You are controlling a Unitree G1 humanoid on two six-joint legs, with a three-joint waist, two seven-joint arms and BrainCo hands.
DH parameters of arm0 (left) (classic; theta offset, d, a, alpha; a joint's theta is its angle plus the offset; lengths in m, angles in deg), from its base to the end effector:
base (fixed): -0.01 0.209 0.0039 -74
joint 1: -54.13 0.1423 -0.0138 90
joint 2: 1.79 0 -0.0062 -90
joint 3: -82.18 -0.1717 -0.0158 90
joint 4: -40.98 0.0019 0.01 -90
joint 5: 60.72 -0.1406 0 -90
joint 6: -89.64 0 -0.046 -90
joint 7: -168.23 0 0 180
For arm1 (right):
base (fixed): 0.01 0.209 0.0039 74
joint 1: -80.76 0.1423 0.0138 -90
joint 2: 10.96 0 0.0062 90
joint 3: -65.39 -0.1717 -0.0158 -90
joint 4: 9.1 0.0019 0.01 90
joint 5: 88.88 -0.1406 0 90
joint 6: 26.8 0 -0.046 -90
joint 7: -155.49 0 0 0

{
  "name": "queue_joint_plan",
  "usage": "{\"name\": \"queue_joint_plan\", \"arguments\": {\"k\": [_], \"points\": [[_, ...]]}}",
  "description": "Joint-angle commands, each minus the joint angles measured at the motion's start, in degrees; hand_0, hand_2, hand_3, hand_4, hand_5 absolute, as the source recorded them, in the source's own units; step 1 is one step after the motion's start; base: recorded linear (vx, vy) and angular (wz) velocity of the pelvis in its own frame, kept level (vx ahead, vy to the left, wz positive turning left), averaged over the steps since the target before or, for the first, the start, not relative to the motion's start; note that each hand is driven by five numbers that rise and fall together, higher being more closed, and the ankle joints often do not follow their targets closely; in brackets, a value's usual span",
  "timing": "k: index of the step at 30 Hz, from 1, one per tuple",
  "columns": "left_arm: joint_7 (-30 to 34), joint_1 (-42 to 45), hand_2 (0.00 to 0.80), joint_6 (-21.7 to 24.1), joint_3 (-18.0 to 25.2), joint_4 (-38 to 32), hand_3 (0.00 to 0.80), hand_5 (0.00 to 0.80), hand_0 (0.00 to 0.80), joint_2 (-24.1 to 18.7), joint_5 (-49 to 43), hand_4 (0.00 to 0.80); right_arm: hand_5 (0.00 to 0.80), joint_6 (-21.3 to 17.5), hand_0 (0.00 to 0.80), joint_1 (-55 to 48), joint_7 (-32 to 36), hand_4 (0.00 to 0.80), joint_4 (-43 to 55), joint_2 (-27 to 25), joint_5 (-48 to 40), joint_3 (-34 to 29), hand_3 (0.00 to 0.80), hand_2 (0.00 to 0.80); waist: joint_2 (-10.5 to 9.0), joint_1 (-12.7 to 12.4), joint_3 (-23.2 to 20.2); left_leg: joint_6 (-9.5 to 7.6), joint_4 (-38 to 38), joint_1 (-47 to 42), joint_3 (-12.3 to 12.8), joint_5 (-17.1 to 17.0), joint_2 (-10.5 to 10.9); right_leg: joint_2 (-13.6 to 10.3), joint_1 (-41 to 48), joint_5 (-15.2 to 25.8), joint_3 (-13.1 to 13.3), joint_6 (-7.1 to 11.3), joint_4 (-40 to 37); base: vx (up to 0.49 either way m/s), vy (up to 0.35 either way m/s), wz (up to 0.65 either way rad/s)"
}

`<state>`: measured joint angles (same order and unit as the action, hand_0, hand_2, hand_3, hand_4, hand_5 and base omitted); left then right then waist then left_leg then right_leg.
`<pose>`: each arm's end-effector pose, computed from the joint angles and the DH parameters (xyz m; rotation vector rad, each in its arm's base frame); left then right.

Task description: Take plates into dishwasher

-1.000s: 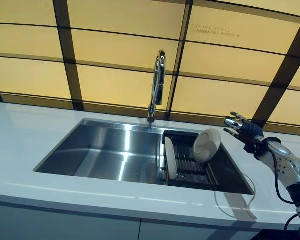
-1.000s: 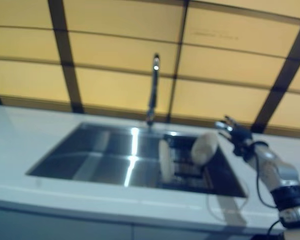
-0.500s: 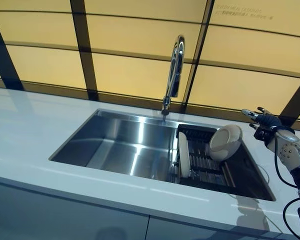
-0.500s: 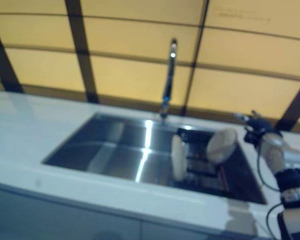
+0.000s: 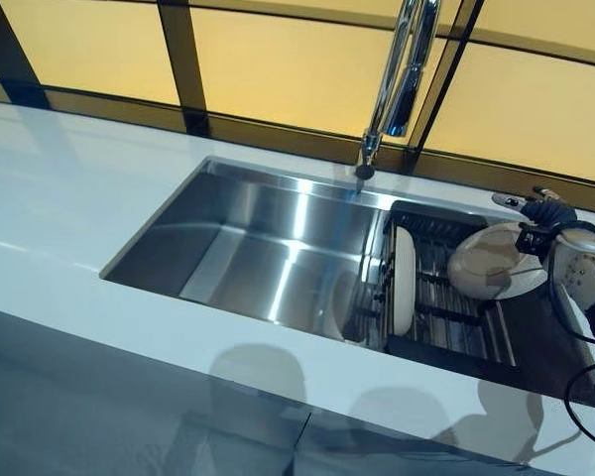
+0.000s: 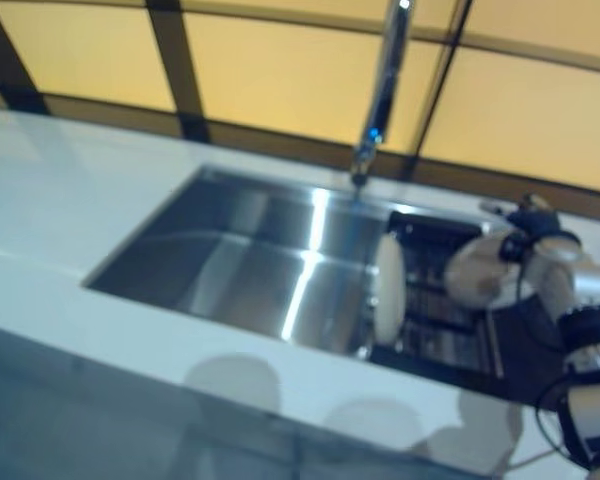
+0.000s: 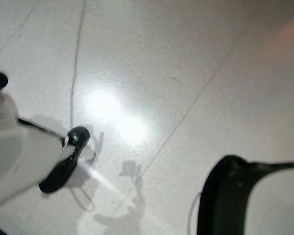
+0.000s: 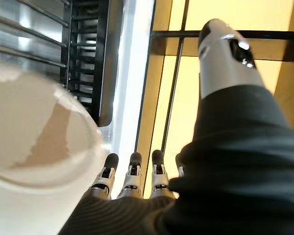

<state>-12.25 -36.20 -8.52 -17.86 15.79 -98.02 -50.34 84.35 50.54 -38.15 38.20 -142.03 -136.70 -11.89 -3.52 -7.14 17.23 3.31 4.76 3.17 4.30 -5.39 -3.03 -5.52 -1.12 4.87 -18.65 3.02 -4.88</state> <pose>0.0851 0.2652 -0.0886 0.2801 1.2647 0.1962 0.3040 -0.3154 0.2750 -0.0185 -0.0272 -0.4926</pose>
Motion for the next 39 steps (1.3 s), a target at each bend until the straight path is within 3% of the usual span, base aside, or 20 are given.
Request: {"name": "queue_joint_plan", "arguments": {"k": [1, 14, 23, 30, 39], "points": [[-0.8, -0.1, 0.000, 0.5, -3.7, 1.5, 0.000, 0.000, 0.000, -2.6, 1.5, 0.000, 0.000, -1.6, 0.000, 6.9, -1.2, 0.000, -0.6, -6.6, 2.0, 4.8, 0.000, 0.000, -0.85, -0.4, -1.5, -0.38, 0.2, -0.2, 0.0, 3.7, 0.5, -2.0, 0.2, -1.3, 1.2, 4.78, 1.5, 0.019, -0.027, 0.04], [0.4, 1.0, 0.000, 1.5, -3.4, 3.8, 0.000, 0.000, 0.000, -2.4, -0.3, 0.000, 0.000, -1.2, 0.000, 8.9, 2.3, 0.000, -4.1, -10.7, 5.2, 6.4, 0.000, 0.000, -1.64, 0.6, -5.3, -0.22, 0.2, -3.9, 1.1, 5.1, 0.5, -1.8, 3.5, -2.1, 1.8, 4.72, 0.7, 0.024, 0.002, -0.01], [0.9, 1.9, 0.000, 0.4, -2.2, 3.8, 0.000, 0.000, 0.000, -2.4, -2.3, 0.000, 0.000, -0.5, 0.000, 5.9, 12.5, 0.000, -1.1, -11.4, 20.3, 9.0, 0.000, 0.000, -2.34, 0.8, -7.7, -0.52, 0.2, -5.7, 1.7, 5.6, 0.5, -1.5, 5.0, -2.4, 2.3, 4.75, 0.5, 0.039, -0.002, -0.03], [1.0, 1.9, 0.000, 0.5, -2.4, 3.4, 0.000, 0.000, 0.000, -2.4, -3.1, 0.000, 0.000, -2.0, 0.000, 6.3, 15.3, 0.000, -1.1, -10.8, 25.8, 12.0, 0.000, 0.000, -2.31, 0.2, -7.3, -0.56, 0.2, -5.5, 1.4, 5.6, 0.5, -1.5, 5.0, -2.4, 2.0, 4.81, 0.4, 0.000, 0.000, 0.00], [1.1, 1.1, 0.000, 0.3, -2.7, 3.1, 0.000, 0.000, 0.000, -2.1, -3.3, 0.000, 0.000, 0.7, 0.000, 3.7, 16.3, 0.000, 1.3, -6.7, 21.2, 10.5, 0.000, 0.000, -1.66, 0.1, -6.3, -0.50, 0.2, -4.9, 1.2, 5.3, 0.6, -1.9, 4.5, -2.3, 1.7, 4.75, 0.5, -0.008, 0.003, 0.00]]}}
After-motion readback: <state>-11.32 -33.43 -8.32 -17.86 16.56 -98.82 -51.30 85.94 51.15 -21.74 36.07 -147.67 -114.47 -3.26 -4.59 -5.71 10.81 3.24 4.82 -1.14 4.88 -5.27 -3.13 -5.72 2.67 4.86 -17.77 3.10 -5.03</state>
